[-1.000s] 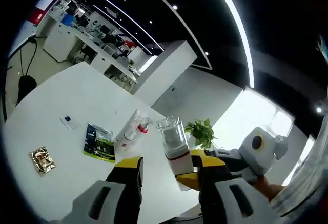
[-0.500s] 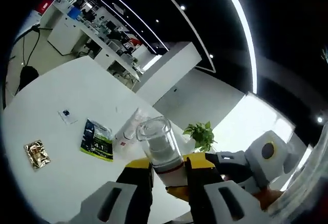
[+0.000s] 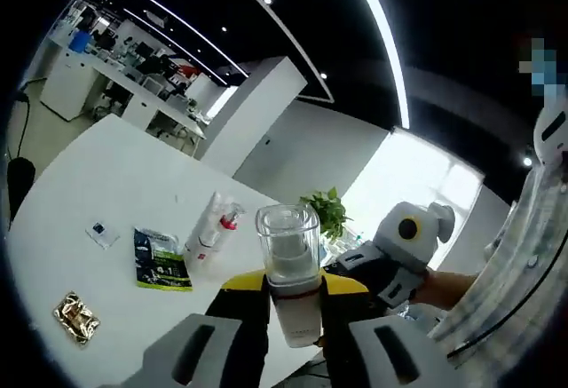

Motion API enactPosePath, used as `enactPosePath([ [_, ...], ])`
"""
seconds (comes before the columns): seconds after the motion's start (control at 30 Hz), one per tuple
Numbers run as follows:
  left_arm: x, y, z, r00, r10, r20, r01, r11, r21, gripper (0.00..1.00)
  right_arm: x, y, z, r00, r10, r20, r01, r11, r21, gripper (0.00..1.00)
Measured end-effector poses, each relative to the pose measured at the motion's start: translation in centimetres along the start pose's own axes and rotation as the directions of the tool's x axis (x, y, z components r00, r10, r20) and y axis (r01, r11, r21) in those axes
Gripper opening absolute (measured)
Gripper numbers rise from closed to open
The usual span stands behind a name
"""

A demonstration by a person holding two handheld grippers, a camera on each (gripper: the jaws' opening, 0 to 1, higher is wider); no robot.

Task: Arrange the skincare products in the storage area until every visible bottle or jar stands upright without overlapping.

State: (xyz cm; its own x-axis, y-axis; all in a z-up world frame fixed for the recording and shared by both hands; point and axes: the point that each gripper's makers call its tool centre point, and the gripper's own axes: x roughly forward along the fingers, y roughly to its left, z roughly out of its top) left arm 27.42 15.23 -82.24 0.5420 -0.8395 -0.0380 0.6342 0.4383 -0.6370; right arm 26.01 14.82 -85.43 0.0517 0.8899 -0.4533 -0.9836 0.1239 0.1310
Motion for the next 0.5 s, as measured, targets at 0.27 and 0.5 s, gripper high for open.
enactPosePath([
  [0.27, -0.6, -4.1, -0.8, 0.970, -0.220, -0.105, 0.232, 0.966, 0.114, 0.21, -0.4, 4.7, 1.0, 0.964, 0.259, 0.052, -0.264, 0.956, 0.126, 0.23],
  [0.5, 0.1, -2.2, -1.0, 0.989, -0.086, -0.119, 0.100, 0.988, 0.115, 0.22, -0.2, 2.5, 0.2, 0.995, 0.096, 0.030, -0.100, 0.983, 0.151, 0.20],
])
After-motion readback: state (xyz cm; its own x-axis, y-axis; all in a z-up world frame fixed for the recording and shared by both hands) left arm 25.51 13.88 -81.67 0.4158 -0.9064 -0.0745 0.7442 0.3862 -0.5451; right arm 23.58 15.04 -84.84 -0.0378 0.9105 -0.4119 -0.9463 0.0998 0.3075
